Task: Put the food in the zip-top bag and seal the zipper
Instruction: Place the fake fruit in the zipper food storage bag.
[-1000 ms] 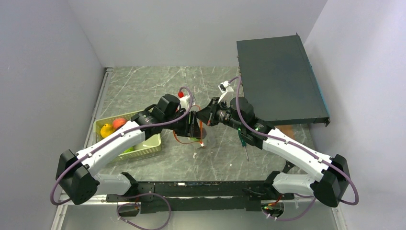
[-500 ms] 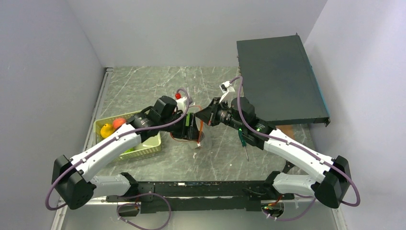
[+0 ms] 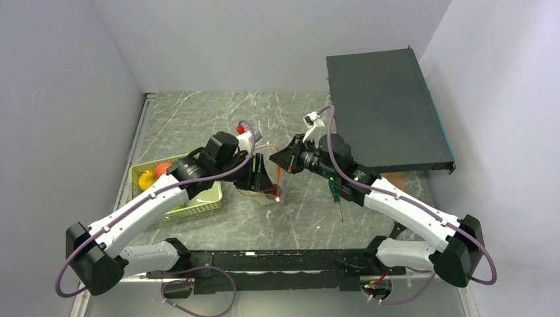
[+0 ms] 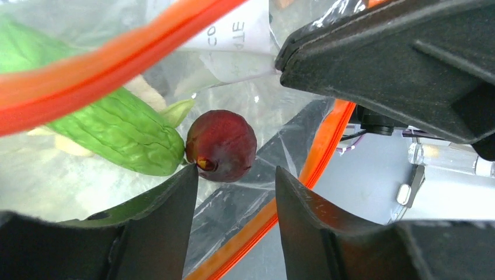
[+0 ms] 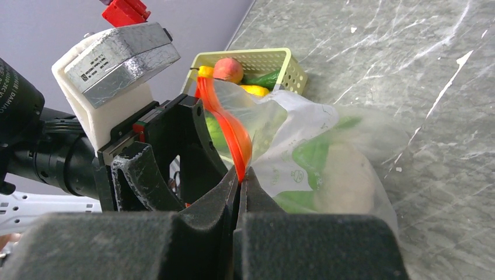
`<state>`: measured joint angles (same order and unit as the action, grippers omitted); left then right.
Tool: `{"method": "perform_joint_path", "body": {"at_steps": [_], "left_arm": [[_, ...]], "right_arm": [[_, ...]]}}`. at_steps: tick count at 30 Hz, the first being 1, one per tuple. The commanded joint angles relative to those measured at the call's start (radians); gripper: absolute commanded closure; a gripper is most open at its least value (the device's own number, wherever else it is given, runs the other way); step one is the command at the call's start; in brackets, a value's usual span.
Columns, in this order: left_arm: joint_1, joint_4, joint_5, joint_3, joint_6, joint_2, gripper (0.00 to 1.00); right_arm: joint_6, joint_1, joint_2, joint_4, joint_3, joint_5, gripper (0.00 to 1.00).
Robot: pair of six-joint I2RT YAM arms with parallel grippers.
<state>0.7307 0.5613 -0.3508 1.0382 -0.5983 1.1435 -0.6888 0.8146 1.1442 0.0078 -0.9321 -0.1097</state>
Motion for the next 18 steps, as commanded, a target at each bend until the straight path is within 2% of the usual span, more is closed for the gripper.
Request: {"method": "perform_joint_path", "body": {"at_steps": [1,8,14,18], "left_arm": [[0.003,-0.039,-0.004,0.035,-0.01,0.022,0.47],[0.004,-0.143,-0.052,-0.067,-0.061,0.056,0.55],[0.004,-0.148,-0.041,-0.089,-0.057,0.1,0.53],[0.004,-0.073,0.022,-0.04,-0.024,0.079,0.49]], "right_arm": [[0.007,-0.005,-0.038,0.052,-0.039,0.008,1.0],[0.002,-0.005,-0.037,0.06,-0.029,0.006,1.0],[0.002,-0.005,-0.03,0.063,-0.031,0.002,1.0],[0.007,-0.007,-0.034,0.055,-0.03,0.01,1.0]]}}
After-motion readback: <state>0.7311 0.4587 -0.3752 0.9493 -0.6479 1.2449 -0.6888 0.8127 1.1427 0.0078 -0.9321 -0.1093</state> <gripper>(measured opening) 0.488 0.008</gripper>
